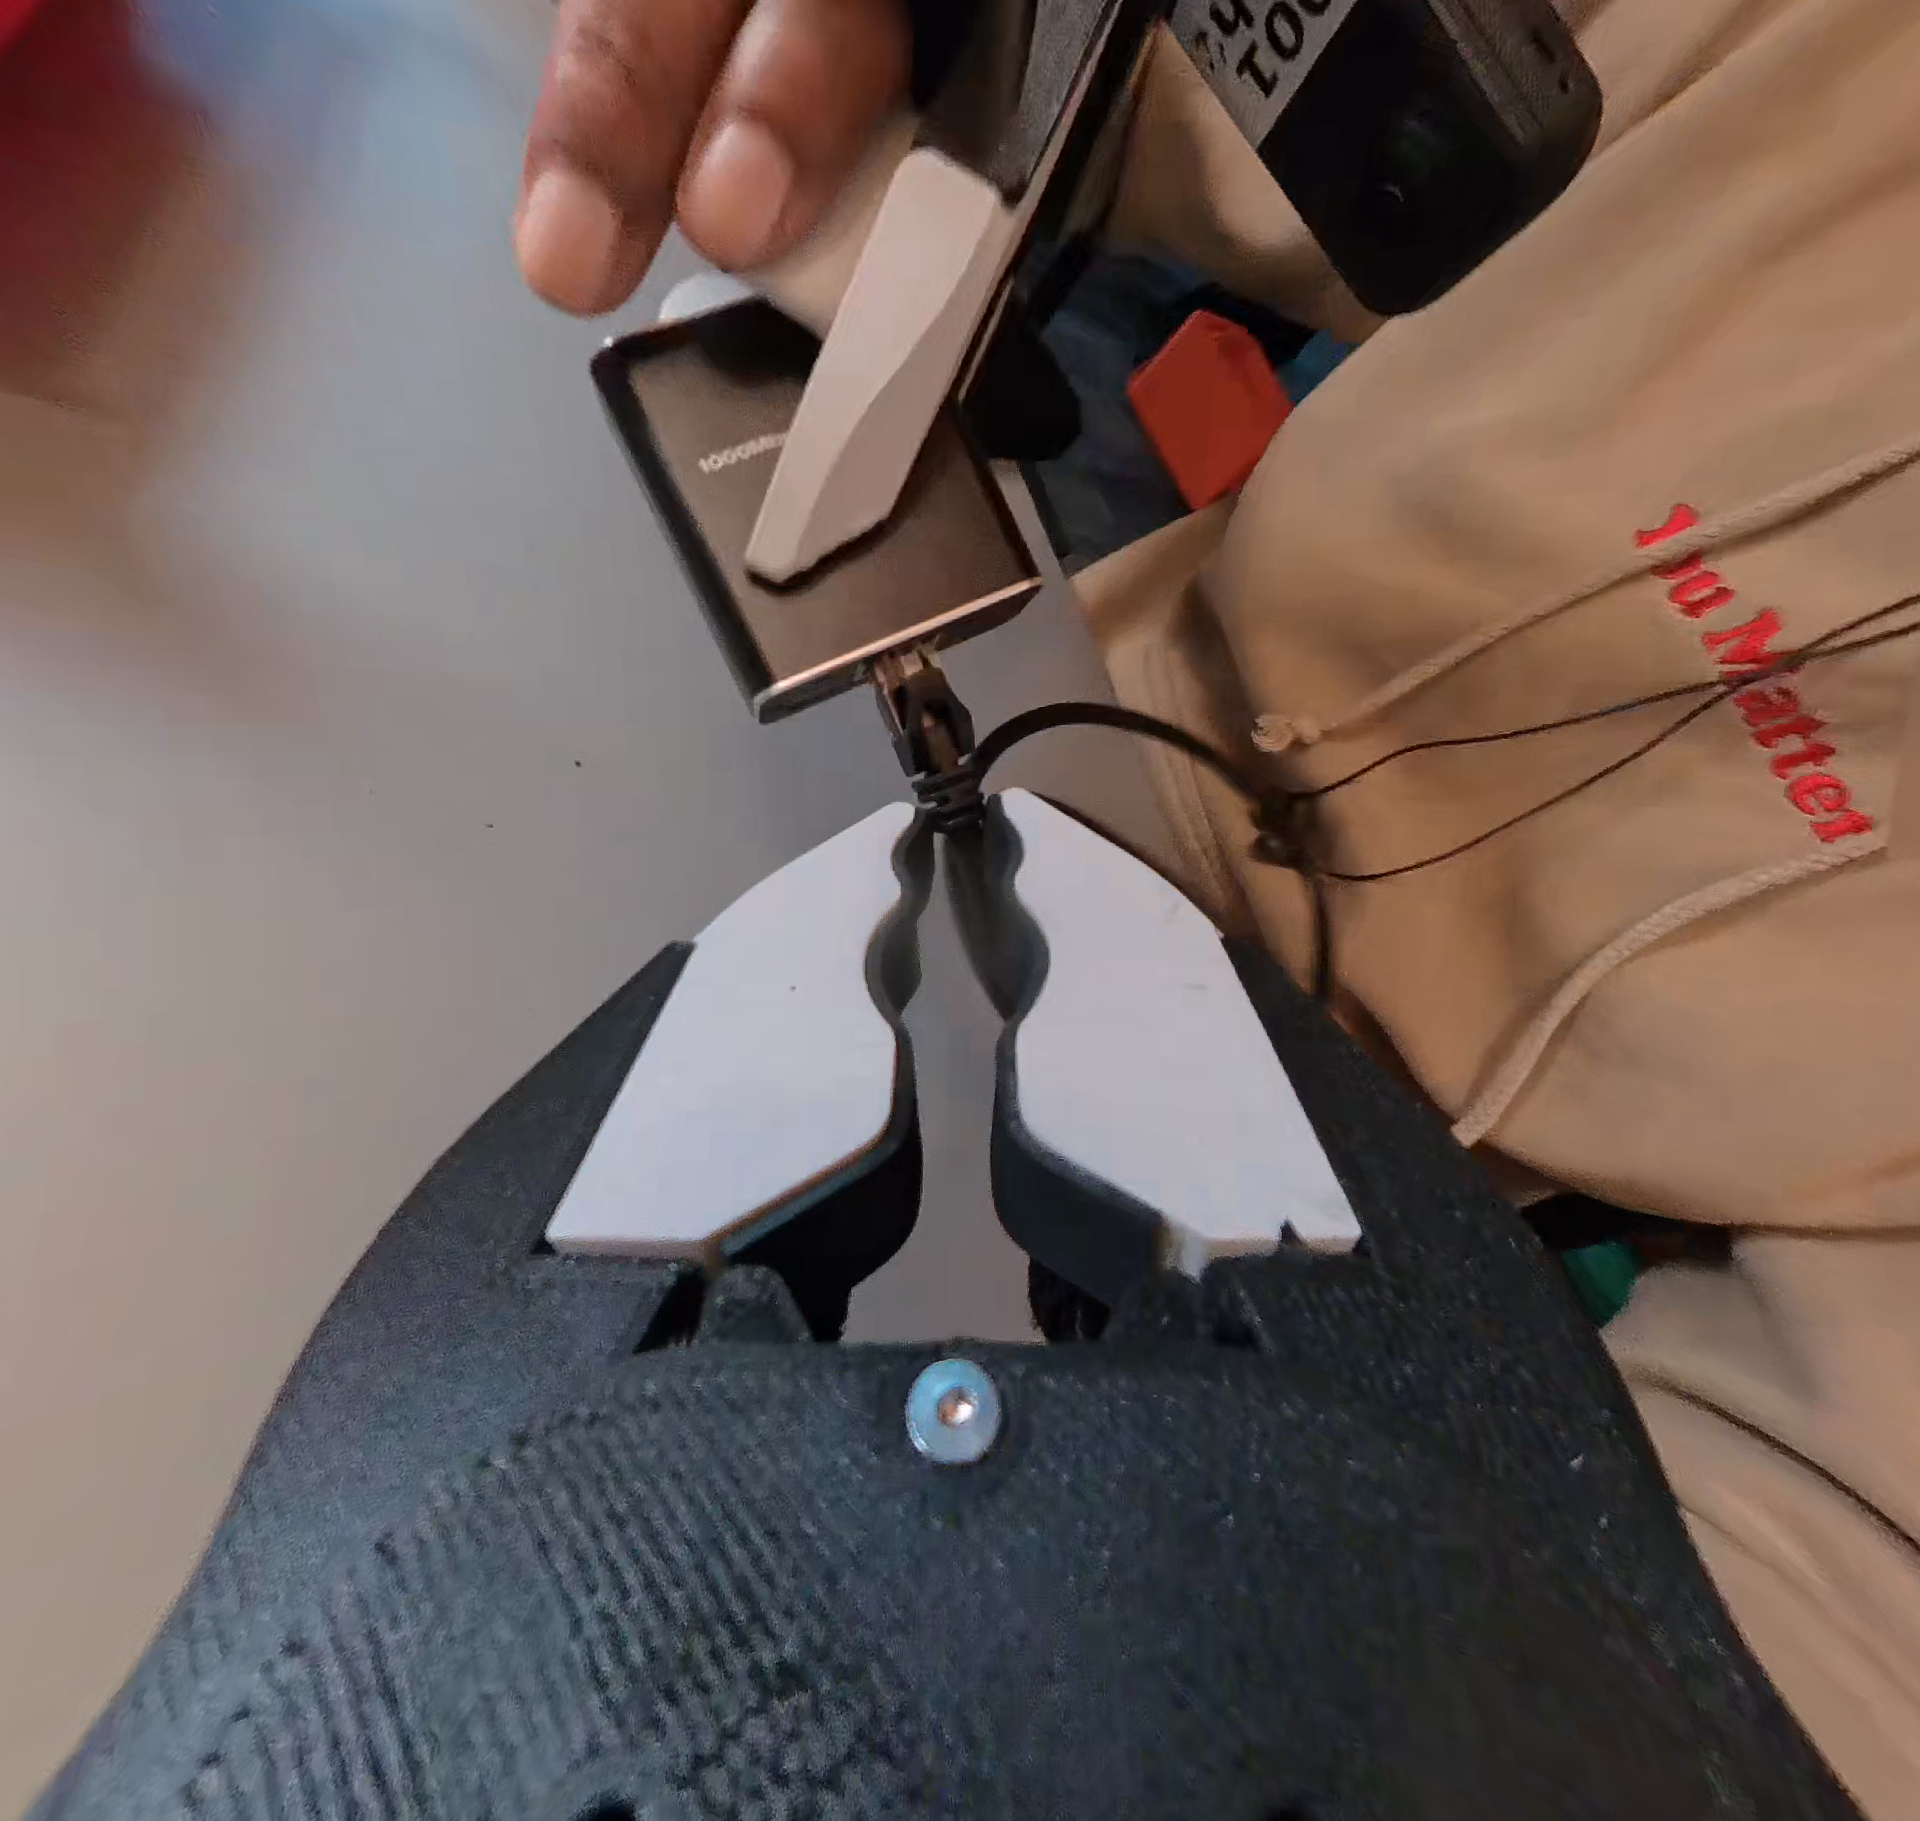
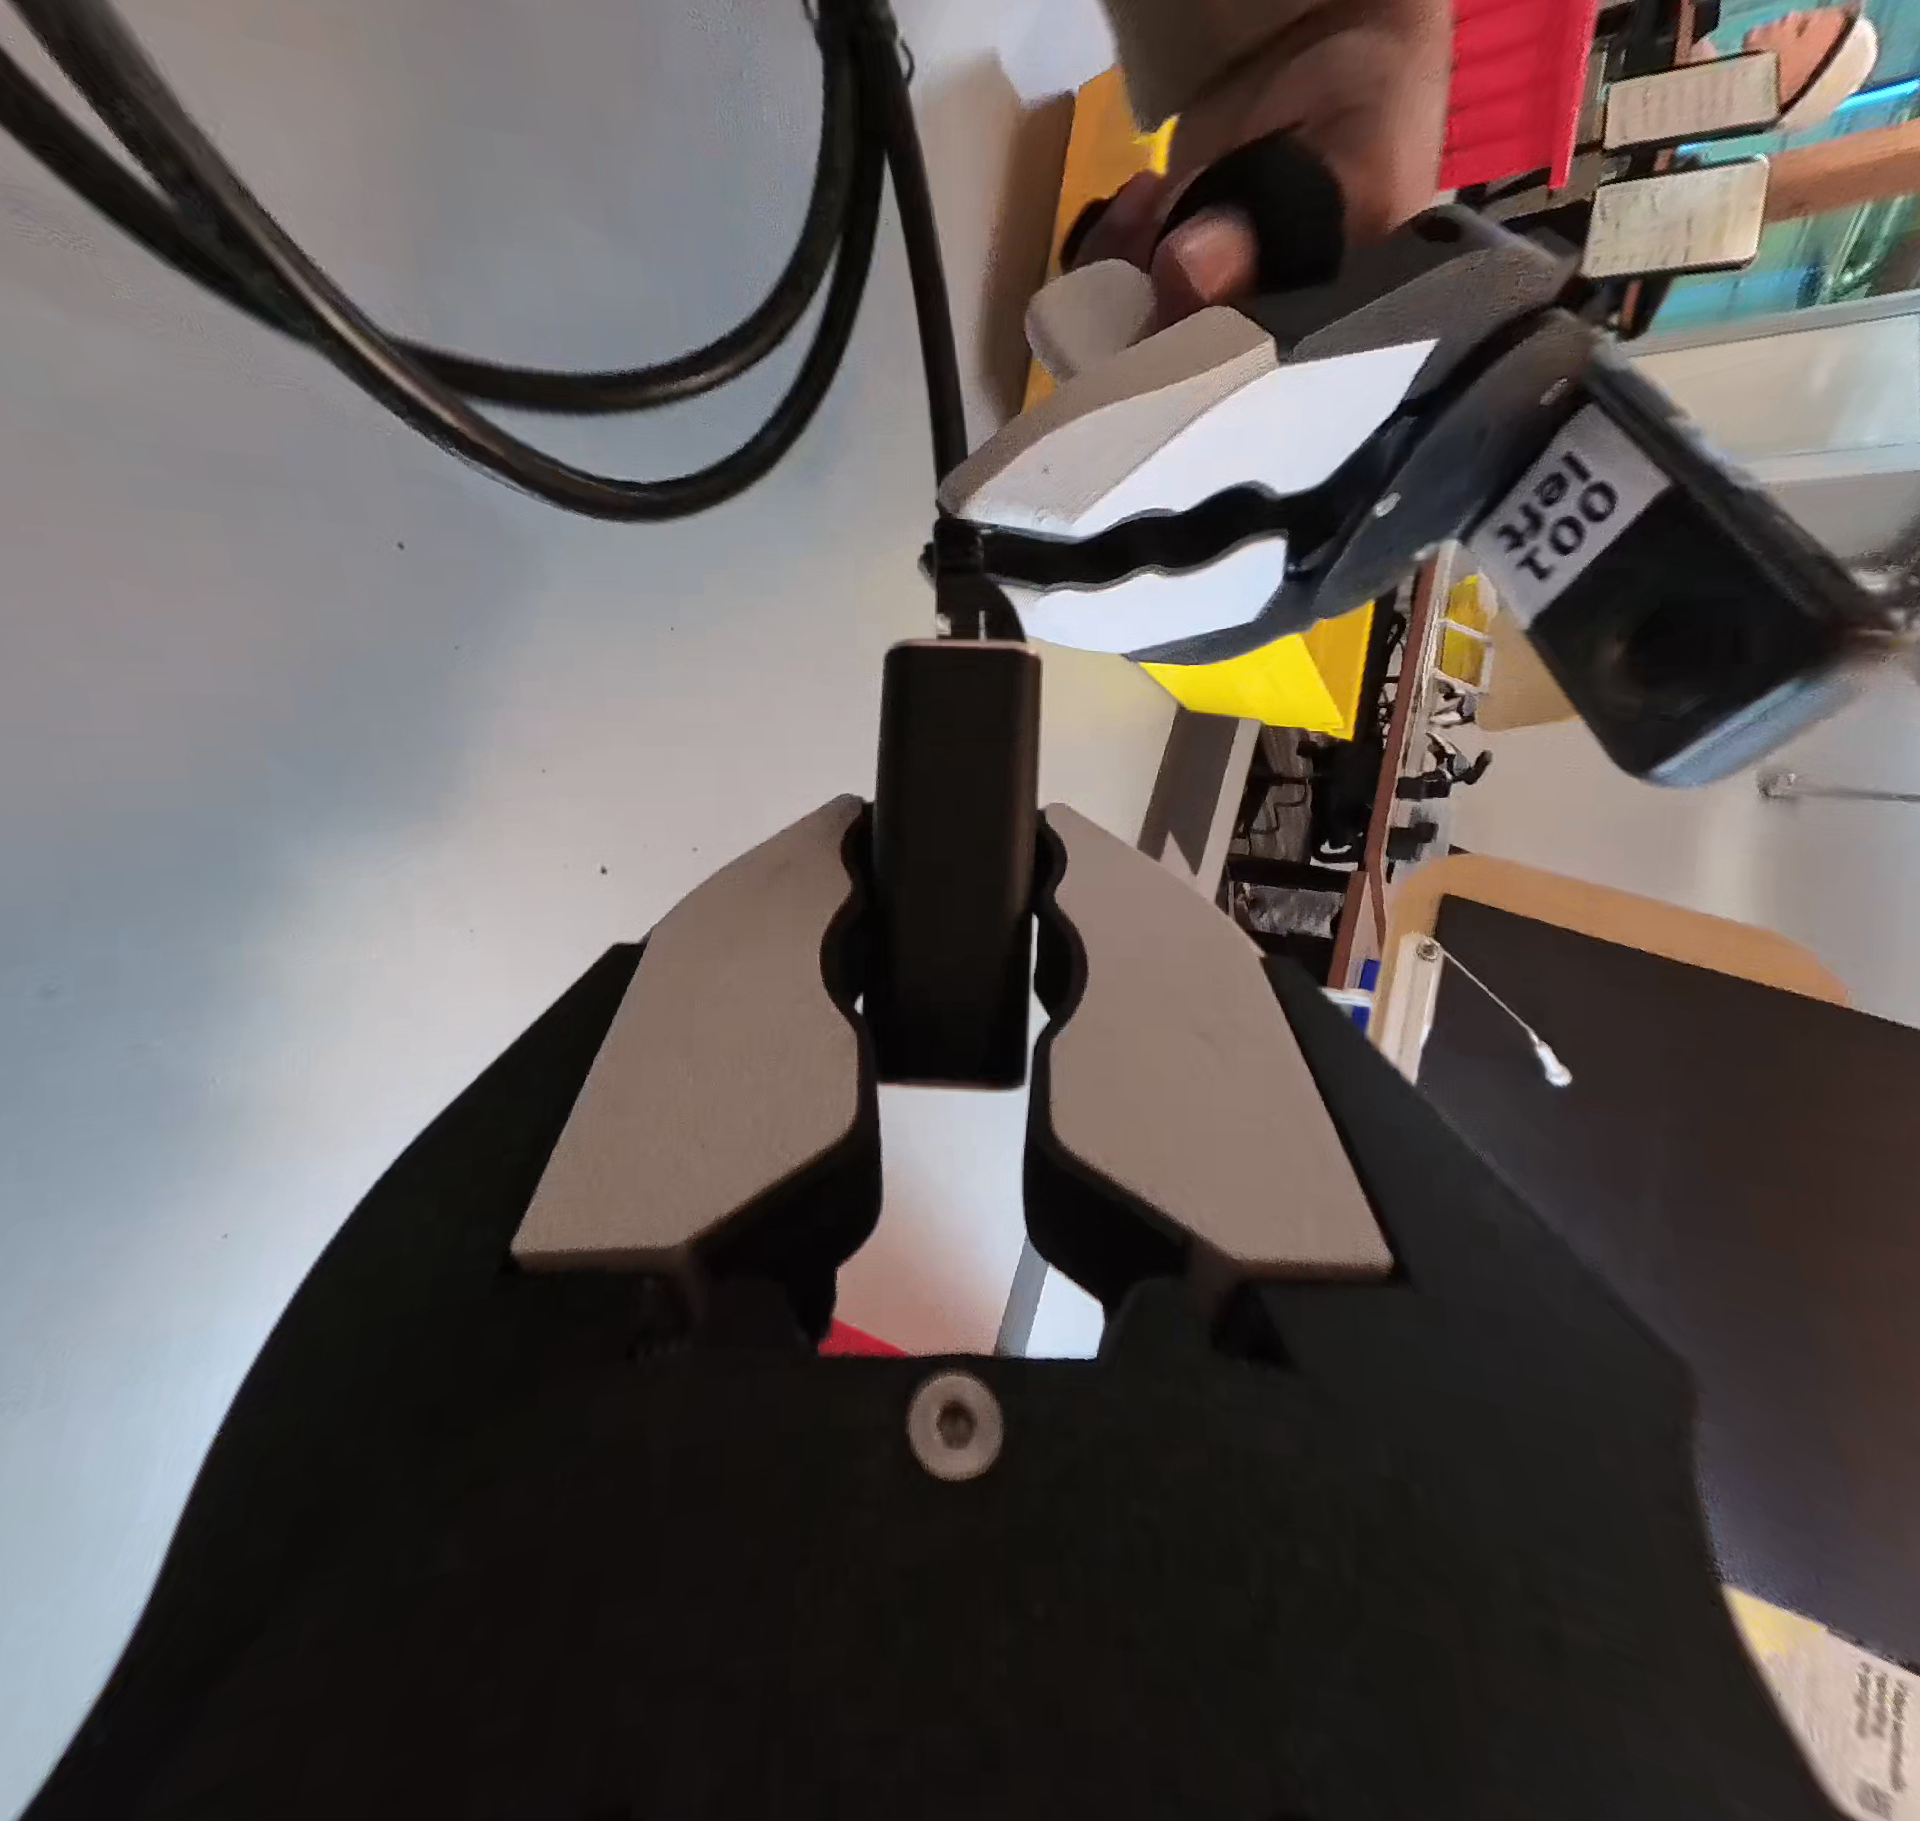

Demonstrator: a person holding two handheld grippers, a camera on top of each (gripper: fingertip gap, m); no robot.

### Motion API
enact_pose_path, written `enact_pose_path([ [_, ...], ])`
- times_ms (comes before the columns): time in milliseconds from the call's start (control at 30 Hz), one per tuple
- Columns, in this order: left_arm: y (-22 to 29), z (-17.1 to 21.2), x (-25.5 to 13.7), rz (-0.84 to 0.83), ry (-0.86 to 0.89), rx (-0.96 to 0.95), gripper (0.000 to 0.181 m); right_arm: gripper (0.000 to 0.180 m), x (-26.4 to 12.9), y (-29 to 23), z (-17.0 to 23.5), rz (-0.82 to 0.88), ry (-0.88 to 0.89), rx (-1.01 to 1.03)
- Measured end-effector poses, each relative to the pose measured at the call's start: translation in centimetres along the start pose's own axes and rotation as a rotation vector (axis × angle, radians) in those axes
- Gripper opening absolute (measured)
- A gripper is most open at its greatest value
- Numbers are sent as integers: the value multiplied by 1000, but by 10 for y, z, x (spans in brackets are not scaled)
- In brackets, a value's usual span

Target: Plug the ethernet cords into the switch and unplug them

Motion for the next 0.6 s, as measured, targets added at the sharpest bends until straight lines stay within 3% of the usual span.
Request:
enact_pose_path([
  [200,3,-2,12,-80,-59,58,9,26,-3,-2,-1,-31,-3,-66],
  [300,-3,-4,12,-151,-38,84,9,26,-5,0,-14,-36,84,-71],
  [600,9,-5,9,-99,-30,166,9,26,-7,11,-15,-71,74,-28],
])
Point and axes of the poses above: each gripper's, where its closed fingertips meet, x out along the fingers, z out of its underside, y = z × x across the jaws, the point moved 10 cm from there along -x, back along the fingers, and after that the axes turned 12 degrees about y, right-handed, at the moved point
